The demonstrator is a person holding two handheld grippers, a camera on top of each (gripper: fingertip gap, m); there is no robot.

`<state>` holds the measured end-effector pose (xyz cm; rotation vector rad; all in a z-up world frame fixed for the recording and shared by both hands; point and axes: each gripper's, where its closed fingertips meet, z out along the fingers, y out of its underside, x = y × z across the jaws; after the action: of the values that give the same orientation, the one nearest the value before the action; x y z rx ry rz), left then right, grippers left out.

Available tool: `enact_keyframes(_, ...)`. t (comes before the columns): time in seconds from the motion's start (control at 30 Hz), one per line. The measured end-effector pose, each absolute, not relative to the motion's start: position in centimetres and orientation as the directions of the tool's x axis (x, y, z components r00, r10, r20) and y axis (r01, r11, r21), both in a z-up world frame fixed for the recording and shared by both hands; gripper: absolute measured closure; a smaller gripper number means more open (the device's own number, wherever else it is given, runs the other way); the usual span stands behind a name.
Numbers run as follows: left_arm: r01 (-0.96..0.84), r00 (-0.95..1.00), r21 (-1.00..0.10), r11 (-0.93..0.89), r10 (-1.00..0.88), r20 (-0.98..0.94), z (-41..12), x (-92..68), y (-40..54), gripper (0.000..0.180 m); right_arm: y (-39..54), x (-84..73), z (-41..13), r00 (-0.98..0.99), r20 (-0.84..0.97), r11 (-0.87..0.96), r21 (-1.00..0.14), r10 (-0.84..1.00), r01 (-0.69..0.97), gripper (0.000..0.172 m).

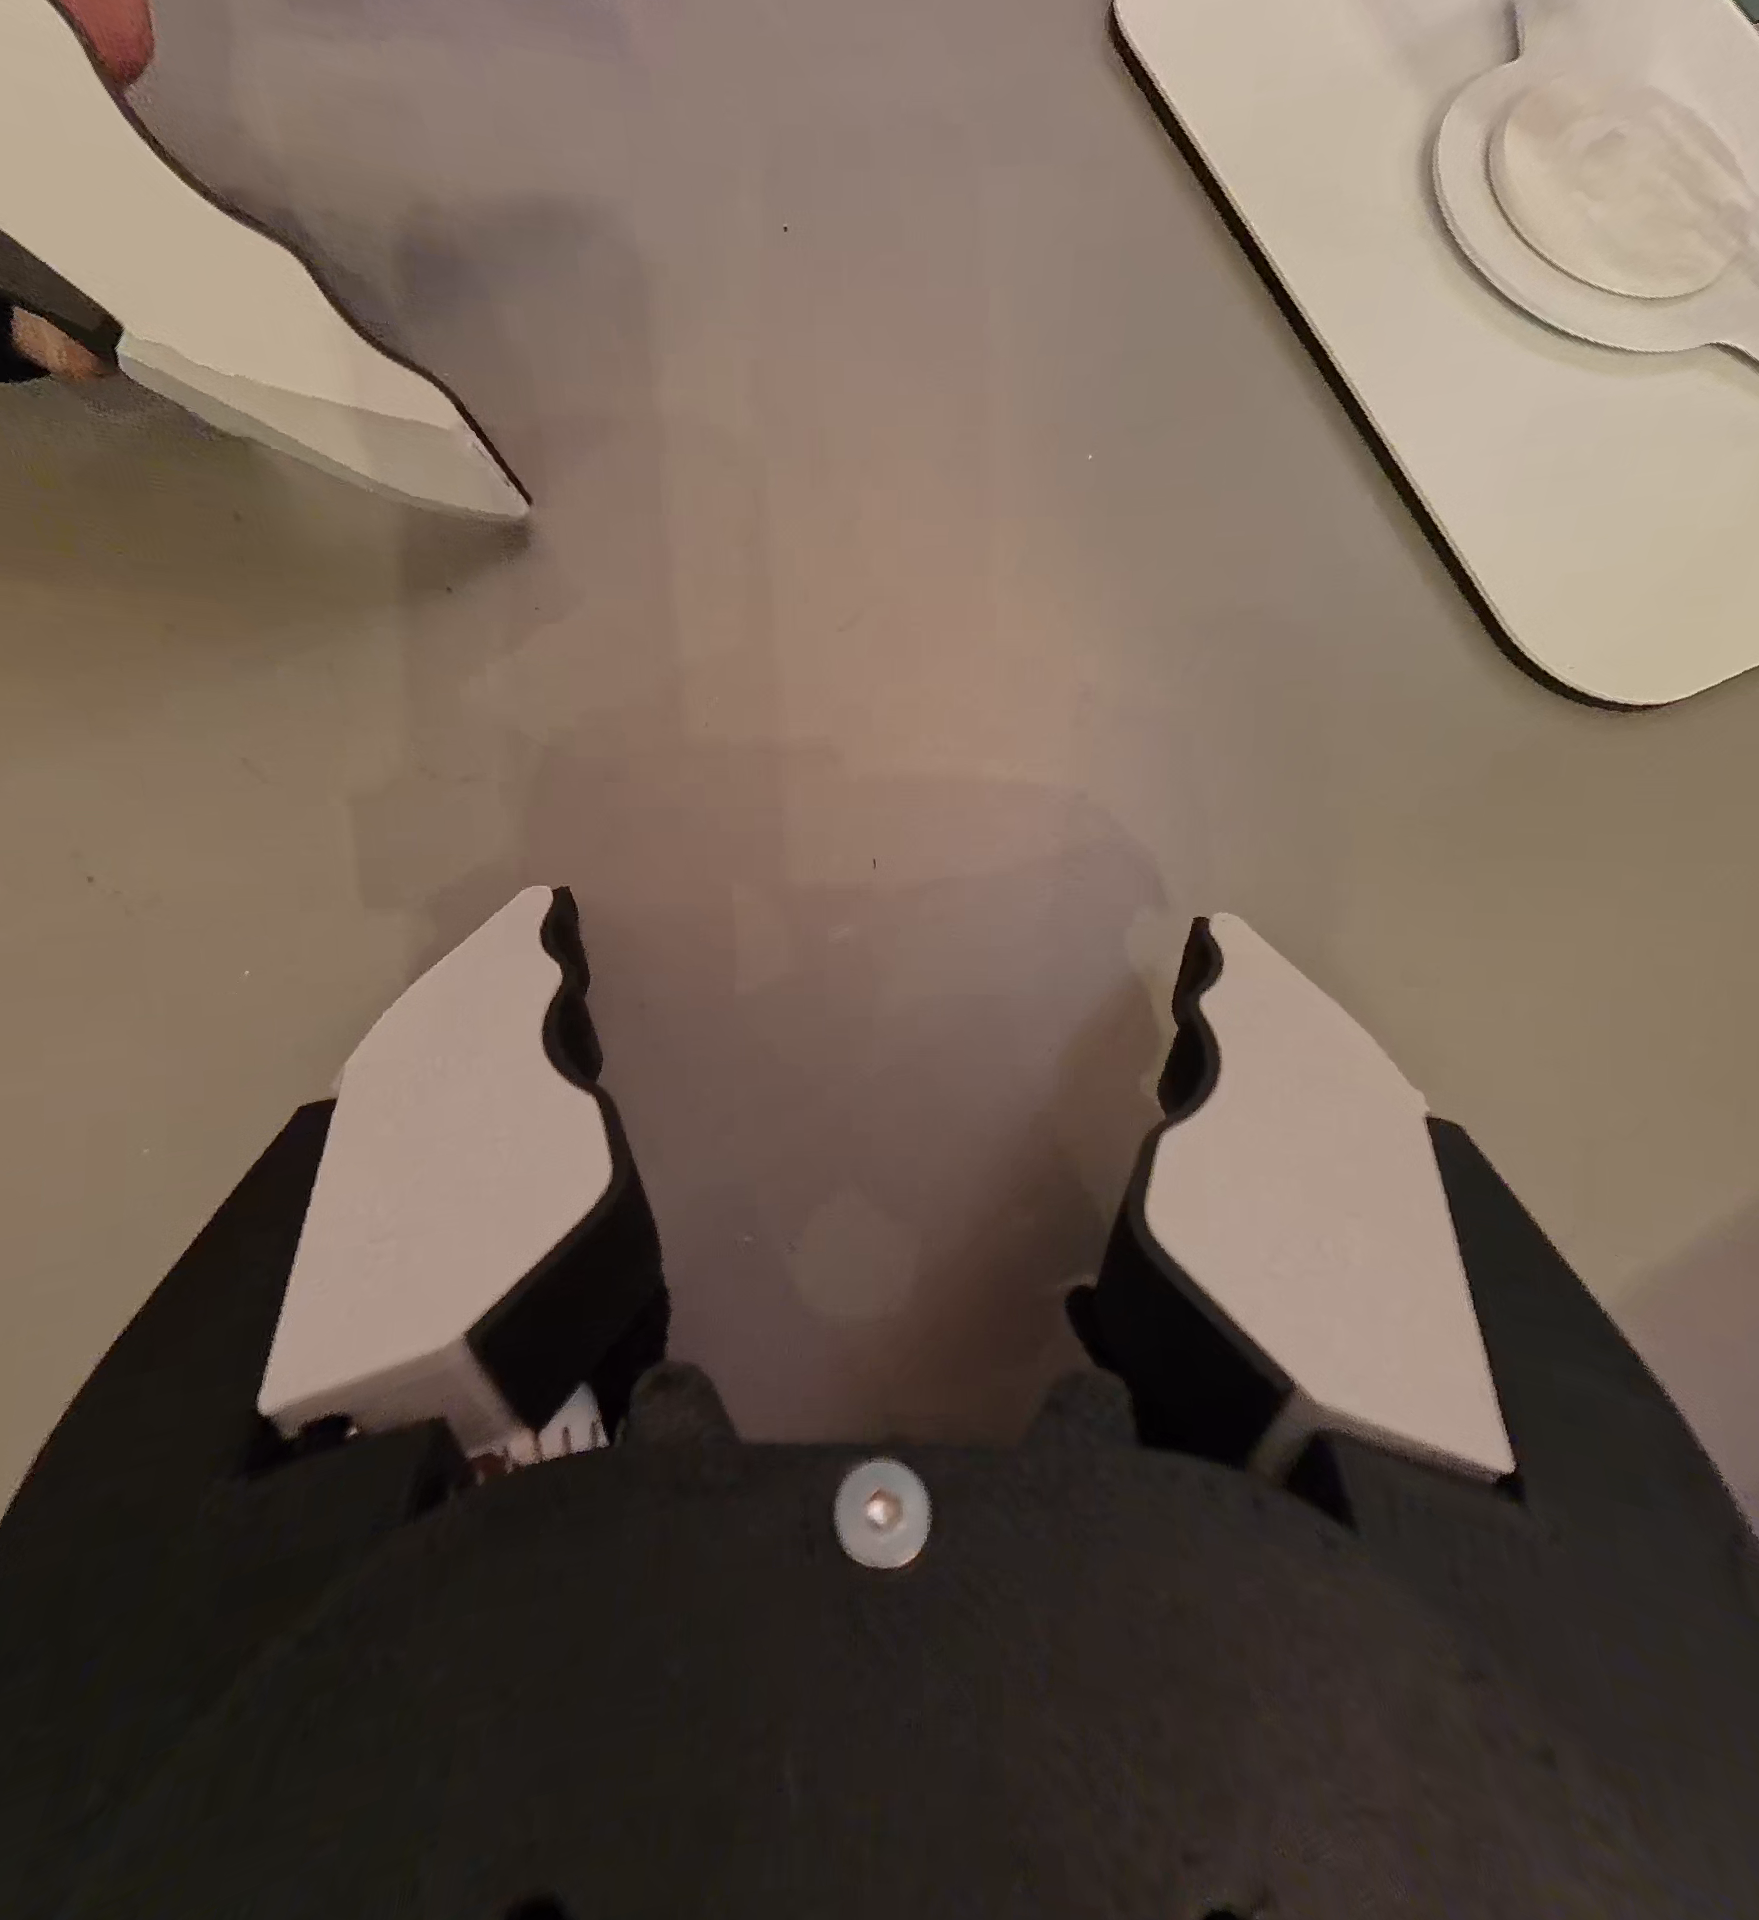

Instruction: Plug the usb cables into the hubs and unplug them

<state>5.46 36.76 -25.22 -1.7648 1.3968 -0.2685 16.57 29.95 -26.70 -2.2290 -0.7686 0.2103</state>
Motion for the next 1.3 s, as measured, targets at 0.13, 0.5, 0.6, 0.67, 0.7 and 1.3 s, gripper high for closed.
enact_keyframes(0.13,-0.609,0.398,-0.79,0.069,-0.835,-0.379,-20.1,4.2,37.9,0.095,29.8,17.3,-26.8,0.813,0.071,-0.547,-0.706,0.577,0.45,0.067)
enact_keyframes(0.5,-0.714,0.58,-0.7,-0.017,-0.574,-0.578,-9.5,-8.2,57.6,0.101,29.8,17.7,-26.8,0.816,0.054,-0.559,-0.703,0.575,0.44,0.07)
enact_keyframes(0.6,-0.754,0.556,-0.648,-0.108,-0.631,-0.541,-12.7,-8.9,61.8,0.106,29.8,17.7,-26.8,0.816,0.053,-0.558,-0.704,0.576,0.44,0.072)
enact_keyframes(0.67,-0.779,0.535,-0.601,-0.179,-0.69,-0.487,-15.4,-8.8,63.3,0.104,29.7,17.7,-26.8,0.815,0.051,-0.558,-0.704,0.577,0.44,0.073)
enact_keyframes(0.7,-0.79,0.527,-0.577,-0.206,-0.708,-0.469,-16.5,-8.7,63.8,0.104,29.7,17.6,-26.8,0.814,0.051,-0.558,-0.704,0.578,0.44,0.073)
enact_keyframes(1.3,-0.71,0.561,-0.485,-0.511,-0.827,0.049,-20.9,-7.0,65.4,0.149,29.7,17.6,-26.8,0.81,0.049,-0.554,-0.705,0.585,0.443,0.078)
